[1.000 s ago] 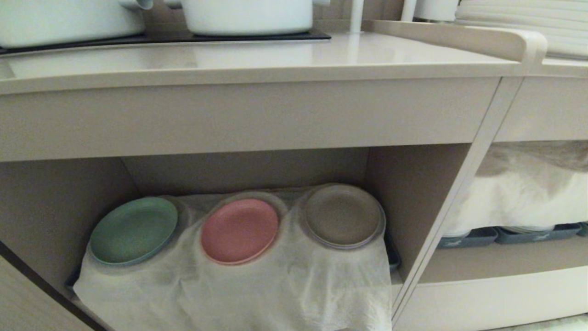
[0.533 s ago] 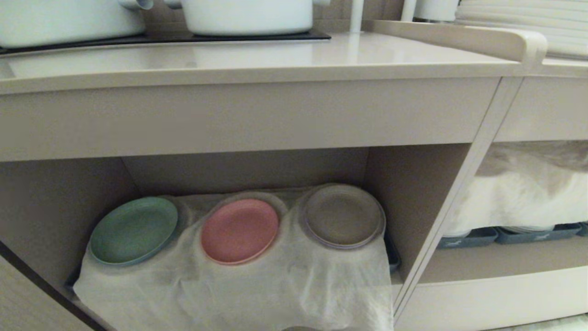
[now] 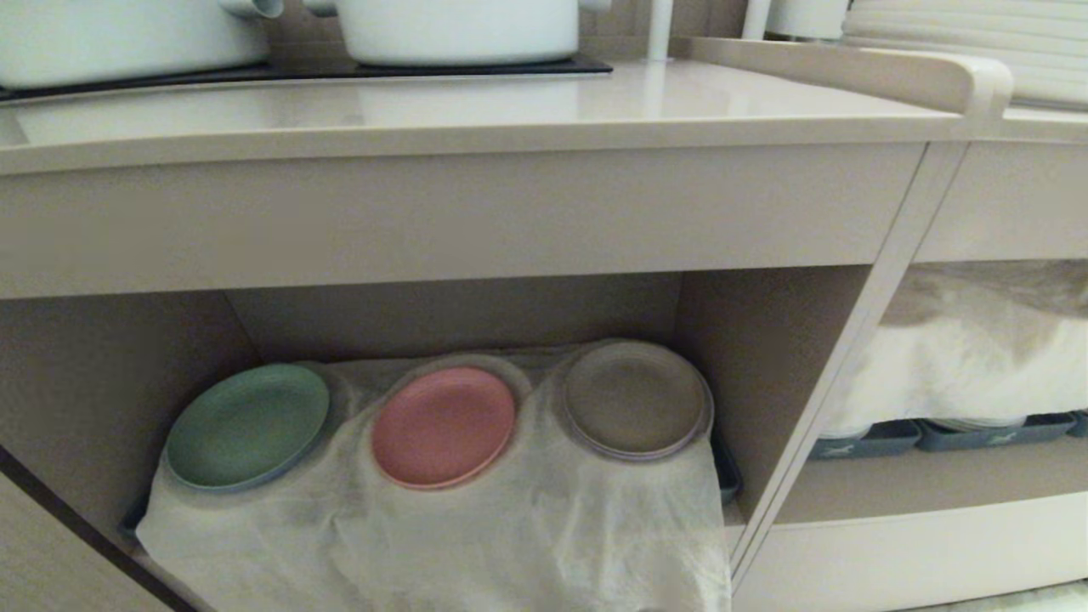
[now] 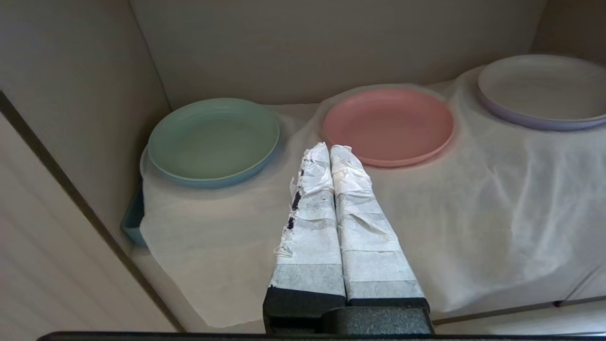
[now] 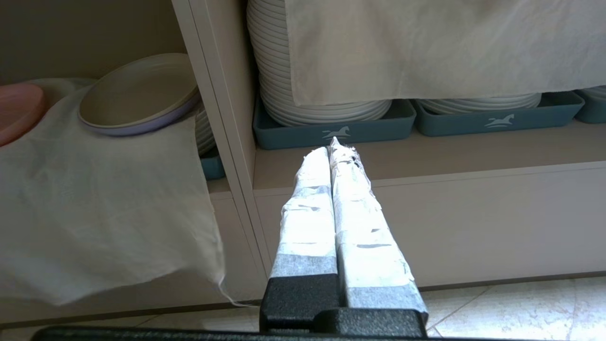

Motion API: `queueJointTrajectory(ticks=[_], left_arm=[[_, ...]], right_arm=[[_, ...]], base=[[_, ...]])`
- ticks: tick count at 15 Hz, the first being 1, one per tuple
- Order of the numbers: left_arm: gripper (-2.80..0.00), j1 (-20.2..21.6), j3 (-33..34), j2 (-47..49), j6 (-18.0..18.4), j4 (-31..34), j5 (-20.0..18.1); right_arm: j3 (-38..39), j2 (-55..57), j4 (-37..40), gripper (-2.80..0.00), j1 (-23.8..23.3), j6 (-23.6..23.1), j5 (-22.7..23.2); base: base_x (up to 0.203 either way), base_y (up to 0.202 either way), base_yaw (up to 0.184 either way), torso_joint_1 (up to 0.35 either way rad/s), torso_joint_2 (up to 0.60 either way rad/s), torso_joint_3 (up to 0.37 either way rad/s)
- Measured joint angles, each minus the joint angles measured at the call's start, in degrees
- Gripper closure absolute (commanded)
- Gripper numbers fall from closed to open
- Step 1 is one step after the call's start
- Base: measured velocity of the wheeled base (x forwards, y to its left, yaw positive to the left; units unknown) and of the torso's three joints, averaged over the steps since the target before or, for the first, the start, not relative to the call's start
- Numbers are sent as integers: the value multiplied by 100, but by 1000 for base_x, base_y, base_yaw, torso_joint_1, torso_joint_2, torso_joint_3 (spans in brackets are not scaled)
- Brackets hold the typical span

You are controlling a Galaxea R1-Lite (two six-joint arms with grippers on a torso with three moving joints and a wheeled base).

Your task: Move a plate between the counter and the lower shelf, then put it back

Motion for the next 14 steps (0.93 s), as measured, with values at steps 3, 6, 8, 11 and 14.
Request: queueJointTrajectory(ticks=[3, 6, 8, 11, 14], left_arm=[[0, 0, 179, 0, 173, 83, 264], [0, 0, 220, 0, 66, 132, 302], [0, 0, 227, 0, 54, 137, 303], [0, 0, 229, 0, 51, 137, 305], [0, 0, 229, -2, 47, 137, 307]], right_arm=[[0, 0, 0, 0, 0, 1, -1], [0, 0, -2, 0, -2, 0, 1], [0, 0, 0, 0, -2, -2, 0], [0, 0, -2, 0, 0, -2, 0], [0, 0, -2, 0, 0, 1, 2]], base=[[0, 0, 0, 0, 0, 0], [0, 0, 0, 0, 0, 0], [0, 0, 0, 0, 0, 0], [0, 0, 0, 0, 0, 0], [0, 0, 0, 0, 0, 0]])
